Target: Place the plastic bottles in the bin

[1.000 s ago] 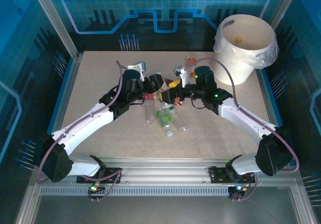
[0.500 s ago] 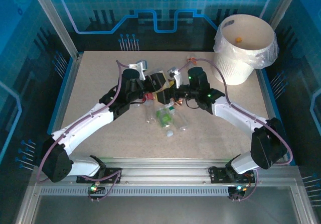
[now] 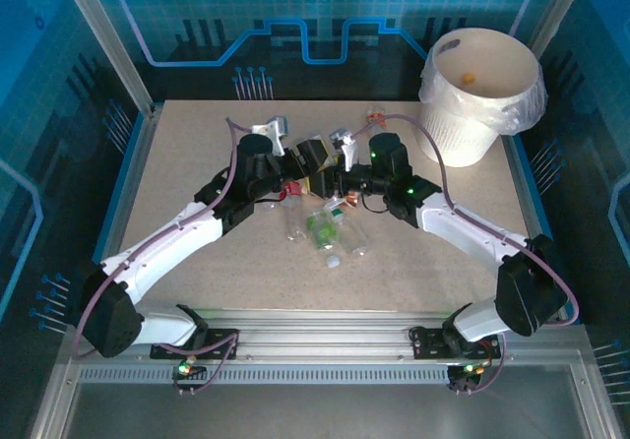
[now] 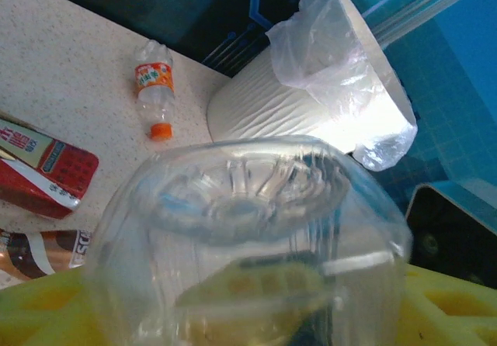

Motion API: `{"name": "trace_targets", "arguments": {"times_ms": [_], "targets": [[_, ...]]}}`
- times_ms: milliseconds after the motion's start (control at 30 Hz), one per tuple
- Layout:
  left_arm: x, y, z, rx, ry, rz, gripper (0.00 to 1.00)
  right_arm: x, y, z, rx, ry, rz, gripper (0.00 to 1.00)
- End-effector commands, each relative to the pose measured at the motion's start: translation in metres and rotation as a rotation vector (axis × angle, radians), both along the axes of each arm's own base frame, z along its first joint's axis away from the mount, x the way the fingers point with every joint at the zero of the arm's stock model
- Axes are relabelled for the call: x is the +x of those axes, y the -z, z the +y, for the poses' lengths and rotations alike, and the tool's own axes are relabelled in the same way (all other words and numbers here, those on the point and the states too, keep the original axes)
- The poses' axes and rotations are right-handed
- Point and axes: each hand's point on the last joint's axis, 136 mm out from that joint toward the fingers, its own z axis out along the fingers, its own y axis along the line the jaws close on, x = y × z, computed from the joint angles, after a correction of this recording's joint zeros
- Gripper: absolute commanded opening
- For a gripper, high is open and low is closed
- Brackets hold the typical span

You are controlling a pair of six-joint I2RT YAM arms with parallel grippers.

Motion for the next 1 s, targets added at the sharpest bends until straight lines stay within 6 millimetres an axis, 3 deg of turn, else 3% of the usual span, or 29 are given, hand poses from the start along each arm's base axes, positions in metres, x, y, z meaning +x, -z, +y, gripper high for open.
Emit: {"name": "trace_targets", "arguments": {"times_ms": [0,67,233,367,700,967], "targets": [[-0.007,-0.015,0.006,-0.03,0.03,-0.014,0.83,0.007,0.009,-0.019,-0.041,0.095,0.019,0.55],[-0.009,-0.021,0.012,-0.035,0.023,-0.029,0.91,0.01,0.014,-0.027,-0.058,0.134,0.038,0.53],[-0.016,-0.025,0.03,-0.009,-0.001,-0.07,0.99,0.016,0.019,-0.052,-0.107,0.22,0.067,0.52],[-0.018,-0.016,0.053,0.049,-0.075,-0.064,0.99,0.024,0.012,-0.076,-0.113,0.297,0.074,0.51],[-0.02,0.021,0.103,0.057,-0.239,0.042,0.99,0.056,-0.037,-0.14,-0.061,0.479,0.065,0.5],[-0.024,0.045,0.123,0.067,-0.304,0.095,0.99,0.097,-0.074,-0.199,0.001,0.648,0.11,0.5]]}}
